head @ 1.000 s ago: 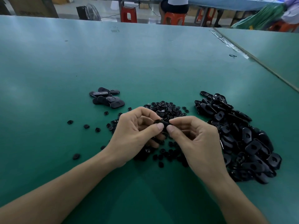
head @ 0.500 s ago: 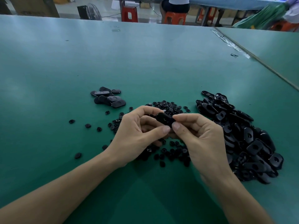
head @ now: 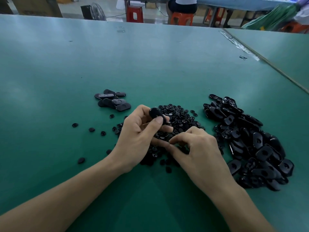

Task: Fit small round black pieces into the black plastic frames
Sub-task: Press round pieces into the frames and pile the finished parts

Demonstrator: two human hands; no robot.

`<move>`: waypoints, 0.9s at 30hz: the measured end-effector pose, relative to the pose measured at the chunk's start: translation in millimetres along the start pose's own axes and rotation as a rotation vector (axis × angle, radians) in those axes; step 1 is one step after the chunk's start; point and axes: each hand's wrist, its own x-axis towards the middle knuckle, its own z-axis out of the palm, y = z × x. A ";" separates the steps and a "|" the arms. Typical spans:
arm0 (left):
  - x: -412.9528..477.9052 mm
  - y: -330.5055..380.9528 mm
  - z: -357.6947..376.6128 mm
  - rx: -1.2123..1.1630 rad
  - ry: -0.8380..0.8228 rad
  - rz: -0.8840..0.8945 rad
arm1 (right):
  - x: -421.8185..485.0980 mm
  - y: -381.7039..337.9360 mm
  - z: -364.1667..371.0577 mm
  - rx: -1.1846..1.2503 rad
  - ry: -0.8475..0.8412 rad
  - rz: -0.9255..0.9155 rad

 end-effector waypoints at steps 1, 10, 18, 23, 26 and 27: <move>0.1 -0.4 -0.5 0.011 0.003 0.002 | 0.3 -1.3 -0.4 -0.018 -0.011 0.005; 0.3 -2.7 0.0 0.075 0.023 0.014 | 3.6 -5.8 3.1 -0.077 -0.001 0.017; 1.0 -6.7 2.0 0.192 0.020 0.035 | 3.1 0.1 -1.6 0.259 0.230 0.080; -0.5 -5.0 2.5 0.271 0.003 0.037 | 3.2 2.5 -2.5 0.327 0.218 0.108; -1.6 -4.7 1.2 0.292 0.024 0.053 | 2.5 1.4 -2.8 0.367 0.221 0.061; -1.7 -4.8 1.1 0.294 0.022 0.060 | 2.3 0.8 -2.5 0.378 0.232 0.047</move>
